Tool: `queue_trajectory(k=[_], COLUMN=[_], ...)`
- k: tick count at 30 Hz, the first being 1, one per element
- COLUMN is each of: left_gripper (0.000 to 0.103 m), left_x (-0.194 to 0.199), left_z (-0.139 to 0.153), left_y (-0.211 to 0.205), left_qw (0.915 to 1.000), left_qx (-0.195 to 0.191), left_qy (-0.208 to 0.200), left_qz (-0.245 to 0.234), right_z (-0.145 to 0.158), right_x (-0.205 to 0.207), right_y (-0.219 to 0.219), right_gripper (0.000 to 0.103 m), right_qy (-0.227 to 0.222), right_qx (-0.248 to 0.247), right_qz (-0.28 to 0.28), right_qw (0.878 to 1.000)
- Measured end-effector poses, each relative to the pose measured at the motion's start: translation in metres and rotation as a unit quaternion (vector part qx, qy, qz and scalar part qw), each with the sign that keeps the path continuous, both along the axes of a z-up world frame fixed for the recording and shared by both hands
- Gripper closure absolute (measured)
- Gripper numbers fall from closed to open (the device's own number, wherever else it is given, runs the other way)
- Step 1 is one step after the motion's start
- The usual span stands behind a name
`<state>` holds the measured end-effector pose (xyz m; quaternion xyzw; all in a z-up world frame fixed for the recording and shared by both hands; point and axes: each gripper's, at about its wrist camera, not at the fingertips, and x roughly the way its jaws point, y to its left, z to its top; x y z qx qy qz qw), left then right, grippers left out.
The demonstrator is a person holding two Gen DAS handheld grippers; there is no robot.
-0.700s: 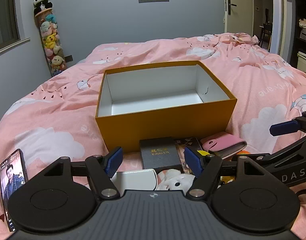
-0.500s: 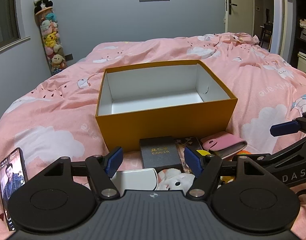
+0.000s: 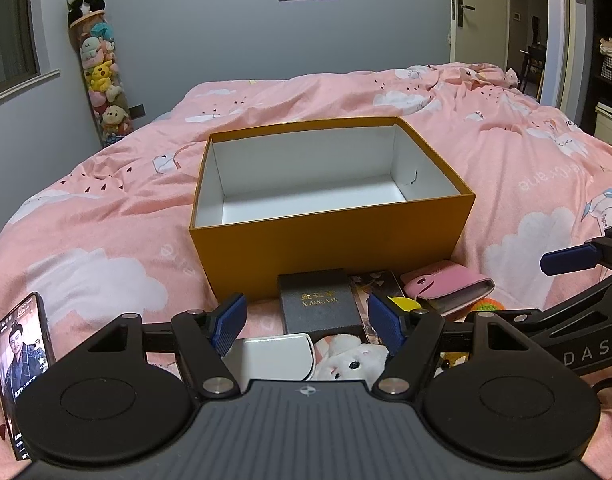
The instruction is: Organize objects
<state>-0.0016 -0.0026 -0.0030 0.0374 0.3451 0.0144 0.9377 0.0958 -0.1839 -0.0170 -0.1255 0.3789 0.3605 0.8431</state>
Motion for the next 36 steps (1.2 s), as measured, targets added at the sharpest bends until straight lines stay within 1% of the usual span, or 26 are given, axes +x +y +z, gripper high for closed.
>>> queue_trajectory(k=[32, 36], left_gripper=[0.021, 0.024], left_x=[0.0022, 0.0014], left_z=[-0.0023, -0.0018], left_y=[-0.0013, 0.0023], left_qw=[0.9999, 0.9998], left_qx=[-0.002, -0.012], left_qy=[0.012, 0.015], left_qz=[0.005, -0.004], right_z=[-0.0029, -0.0024], right_x=[0.0025, 0.004], right_y=[0.0002, 0.0006], right_gripper=[0.001, 0.001], right_qy=[0.011, 0.016], right_qx=[-0.005, -0.004], right_qz=[0.006, 0.008], right_qw=[1.0, 1.0])
